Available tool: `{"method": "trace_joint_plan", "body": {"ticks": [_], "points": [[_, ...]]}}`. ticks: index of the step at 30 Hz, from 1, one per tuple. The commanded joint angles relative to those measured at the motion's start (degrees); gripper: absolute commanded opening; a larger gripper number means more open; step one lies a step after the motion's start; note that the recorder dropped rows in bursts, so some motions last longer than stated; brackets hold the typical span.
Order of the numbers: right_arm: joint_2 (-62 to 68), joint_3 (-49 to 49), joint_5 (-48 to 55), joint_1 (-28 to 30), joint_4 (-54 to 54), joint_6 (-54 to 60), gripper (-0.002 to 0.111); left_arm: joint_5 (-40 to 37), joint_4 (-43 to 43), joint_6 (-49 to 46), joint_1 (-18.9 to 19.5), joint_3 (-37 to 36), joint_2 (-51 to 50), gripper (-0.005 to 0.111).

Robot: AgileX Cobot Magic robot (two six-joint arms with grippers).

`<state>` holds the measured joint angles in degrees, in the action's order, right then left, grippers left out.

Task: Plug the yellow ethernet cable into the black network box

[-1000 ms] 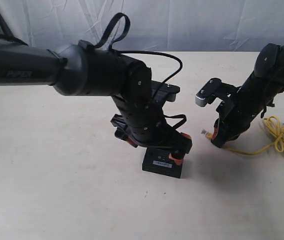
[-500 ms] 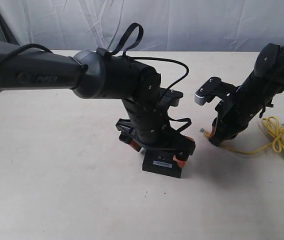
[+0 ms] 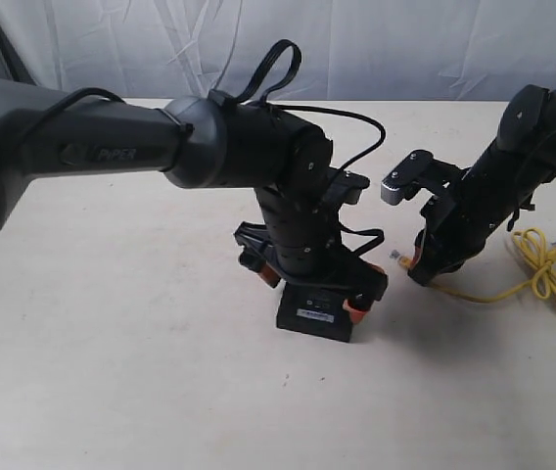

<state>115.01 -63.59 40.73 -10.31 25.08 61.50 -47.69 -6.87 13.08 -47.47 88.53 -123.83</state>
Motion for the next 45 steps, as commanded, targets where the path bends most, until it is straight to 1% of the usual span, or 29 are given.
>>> {"method": "trace_joint_plan", "body": {"ticks": [1, 4, 8, 11, 14, 17, 19, 21, 22, 24, 25, 27, 28, 30, 32, 34, 38, 45], "points": [[0.42, -0.04, -1.22, 0.16, 1.14, -0.05, -0.001, -5.34, 4.22, -0.14, 0.49, 0.43, -0.32, 0.103], [0.42, -0.04, -1.22, 0.16, 1.14, -0.05, -0.001, -6.30, 3.68, 0.10, 0.77, 0.43, -0.32, 0.103], [0.42, -0.04, -1.22, 0.16, 1.14, -0.05, -0.001, -3.80, 3.42, -0.11, -0.08, 0.43, -0.32, 0.103], [0.42, -0.04, -1.21, 0.16, 1.39, -0.05, -0.001, -3.80, 3.42, -1.96, -0.17, 0.43, 0.24, 0.103], [0.42, -0.04, -1.21, 0.16, 1.55, -0.05, -0.001, -6.25, 5.10, -4.14, 0.03, 0.43, 1.57, 0.103], [0.42, -0.04, -1.21, 0.16, 2.88, -0.05, -0.001, -10.26, 9.94, -6.64, 0.03, 0.43, 3.92, 0.103], [0.42, -0.04, -1.33, 0.16, 4.61, -0.05, -0.001, -12.63, 12.70, -8.55, 0.03, 0.43, 5.70, 0.103], [0.42, -0.04, -1.94, 0.16, 7.55, -0.05, -0.001, -15.17, 13.60, -11.84, 0.03, 0.43, 7.84, 0.100], [0.42, -0.04, -2.08, 0.16, 8.80, -0.05, -0.001, -16.47, 13.08, -13.08, 0.03, 0.43, 8.67, 0.096], [0.42, -0.04, -2.58, 0.16, 10.12, 0.26, -0.001, -19.53, 11.37, -15.51, -0.08, 0.17, 10.19, 0.075], [0.42, -0.04, -2.89, 0.16, 10.10, 0.26, -0.001, -19.77, 10.90, -16.26, -0.08, -0.45, 10.73, 0.057], [0.42, -0.04, -3.40, 0.16, 9.98, 0.26, -0.001, -18.90, 9.97, -16.64, -0.08, -2.74, 11.49, 0.013], [0.42, -0.04, -3.40, 0.16, 9.98, 0.26, -0.001, -18.10, 9.09, -17.14, -0.08, -3.92, 11.49, 0.001], [0.42, -0.04, -3.59, 0.16, 9.98, 0.36, -0.001, -16.11, 6.14, -18.18, -0.08, -6.16, 11.35, 0.001], [0.42, -0.04, -3.59, 0.16, 9.98, 0.36, -0.001, -12.45, 2.24, -19.85, -0.08, -8.19, 10.67, 0.000], [0.42, -0.04, -3.59, 0.16, 9.98, 0.36, -0.001, -9.21, 1.23, -20.40, -0.08, -8.92, 9.62, 0.000], [0.42, -0.04, -3.36, 0.16, 10.19, 0.35, -0.001, -4.75, 2.00, -20.56, -0.08, -9.08, 7.82, 0.000], [0.42, -0.04, -2.71, 0.16, 10.67, 0.20, -0.001, -3.91, 8.00, -19.16, -0.08, -9.08, 4.62, 0.000]]}}
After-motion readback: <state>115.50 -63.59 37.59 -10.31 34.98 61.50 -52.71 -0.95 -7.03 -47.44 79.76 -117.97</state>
